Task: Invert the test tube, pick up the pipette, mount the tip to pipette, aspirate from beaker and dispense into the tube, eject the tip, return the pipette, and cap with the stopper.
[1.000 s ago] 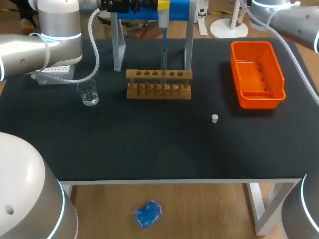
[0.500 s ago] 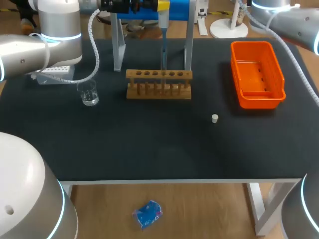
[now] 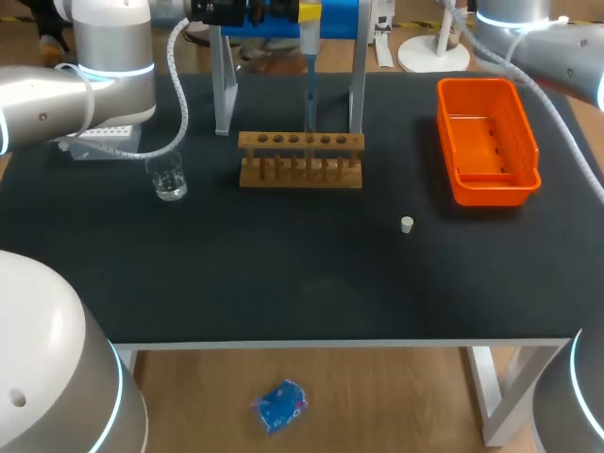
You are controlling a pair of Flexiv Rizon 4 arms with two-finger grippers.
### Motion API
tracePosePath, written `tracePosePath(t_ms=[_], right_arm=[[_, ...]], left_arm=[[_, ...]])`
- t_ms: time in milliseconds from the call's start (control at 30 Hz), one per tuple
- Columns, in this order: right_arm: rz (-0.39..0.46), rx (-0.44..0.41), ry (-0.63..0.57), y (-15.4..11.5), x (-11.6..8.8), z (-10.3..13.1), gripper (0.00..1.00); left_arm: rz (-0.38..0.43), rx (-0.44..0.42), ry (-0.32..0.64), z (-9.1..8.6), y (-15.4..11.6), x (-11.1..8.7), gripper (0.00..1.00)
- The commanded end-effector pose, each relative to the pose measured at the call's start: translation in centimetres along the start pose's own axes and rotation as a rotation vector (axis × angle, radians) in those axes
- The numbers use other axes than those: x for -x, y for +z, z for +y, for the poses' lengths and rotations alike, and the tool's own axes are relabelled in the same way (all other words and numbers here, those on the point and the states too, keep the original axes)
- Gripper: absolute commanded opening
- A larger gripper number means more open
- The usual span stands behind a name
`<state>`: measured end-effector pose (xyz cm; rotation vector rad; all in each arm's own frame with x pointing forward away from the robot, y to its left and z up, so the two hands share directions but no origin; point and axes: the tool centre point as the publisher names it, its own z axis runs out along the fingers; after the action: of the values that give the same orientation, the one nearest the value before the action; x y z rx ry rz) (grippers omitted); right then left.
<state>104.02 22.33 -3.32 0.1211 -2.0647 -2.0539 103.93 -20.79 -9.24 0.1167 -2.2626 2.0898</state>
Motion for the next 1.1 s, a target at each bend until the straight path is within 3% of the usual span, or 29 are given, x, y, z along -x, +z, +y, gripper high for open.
tracePosePath(t_ms=[33, 367, 1100], right_arm=[[-0.011, 0.008, 0.008, 0.1, -0.7, -1.0, 0.00], [-0.015, 0.011, 0.025, 0.1, -0.9, -1.5, 0.00], [-0.013, -0.001, -0.032, -0.1, 0.1, 0.8, 0.00]], left_arm=[[0.000, -0.001, 0.000, -0.5, 0.0, 0.1, 0.00], [0.000, -0.001, 0.000, -0.5, 0.0, 0.1, 0.00], [0.000, -0.001, 0.000, -0.5, 0.0, 0.1, 0.00]])
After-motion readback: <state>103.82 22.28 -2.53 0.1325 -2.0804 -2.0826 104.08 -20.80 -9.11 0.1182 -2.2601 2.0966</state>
